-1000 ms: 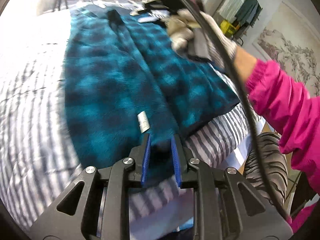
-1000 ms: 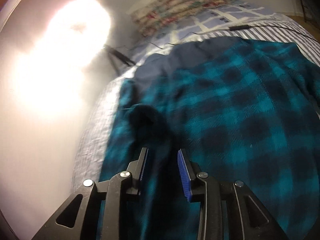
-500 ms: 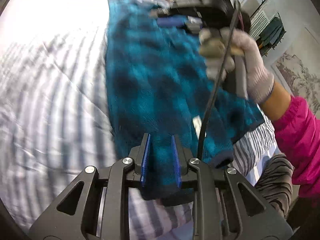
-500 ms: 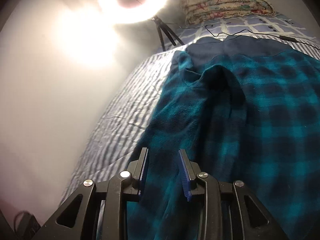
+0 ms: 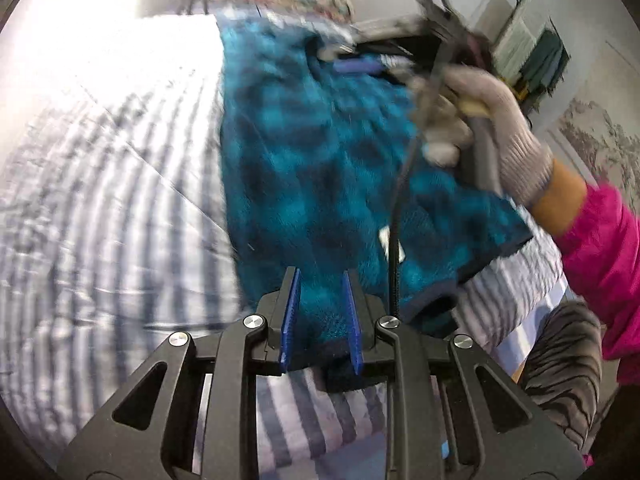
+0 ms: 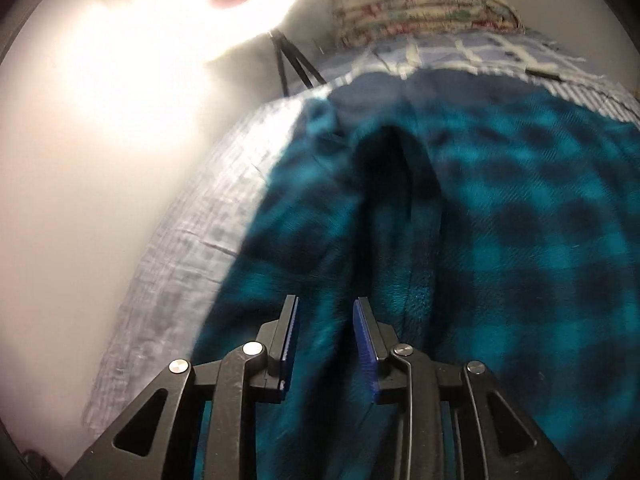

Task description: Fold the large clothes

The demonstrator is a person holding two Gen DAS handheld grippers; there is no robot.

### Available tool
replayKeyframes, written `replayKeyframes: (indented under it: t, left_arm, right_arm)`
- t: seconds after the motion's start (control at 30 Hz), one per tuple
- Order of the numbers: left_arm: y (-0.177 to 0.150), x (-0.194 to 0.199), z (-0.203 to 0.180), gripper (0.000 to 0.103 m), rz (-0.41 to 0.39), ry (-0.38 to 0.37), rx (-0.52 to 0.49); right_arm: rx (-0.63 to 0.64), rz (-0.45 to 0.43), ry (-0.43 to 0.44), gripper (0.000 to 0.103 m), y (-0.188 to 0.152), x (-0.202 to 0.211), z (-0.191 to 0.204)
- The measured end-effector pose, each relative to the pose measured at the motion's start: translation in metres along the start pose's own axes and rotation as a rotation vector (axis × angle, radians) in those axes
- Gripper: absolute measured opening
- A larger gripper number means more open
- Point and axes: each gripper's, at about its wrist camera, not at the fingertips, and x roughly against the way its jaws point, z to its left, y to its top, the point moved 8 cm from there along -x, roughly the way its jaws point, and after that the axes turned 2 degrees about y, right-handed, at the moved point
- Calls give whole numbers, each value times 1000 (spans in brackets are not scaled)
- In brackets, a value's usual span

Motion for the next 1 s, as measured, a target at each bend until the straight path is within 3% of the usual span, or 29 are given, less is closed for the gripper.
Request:
replayKeyframes:
  t: [0.17,0.3,0.6,0.77,1.0]
  left_arm:
    - [27,61,-2,20,-113,49,-33]
    - [53,115,-13,20,-216,83,-85]
    - [110,191,-64,20,-342,20,-127]
    - [145,216,-120,20,-397,-37,-203]
    - [198,235,-191,20,-442,-136,-247]
  right_arm:
    - [-7,-144,21,46,1,98,16]
    - [20,-257,6,50,-7,193,22]
    - [38,-390,-164,52,-48,375,-10]
    - [19,-431,-254,52,-74,438,-37]
    - [-66,-446,-323,52,-105,482,-89]
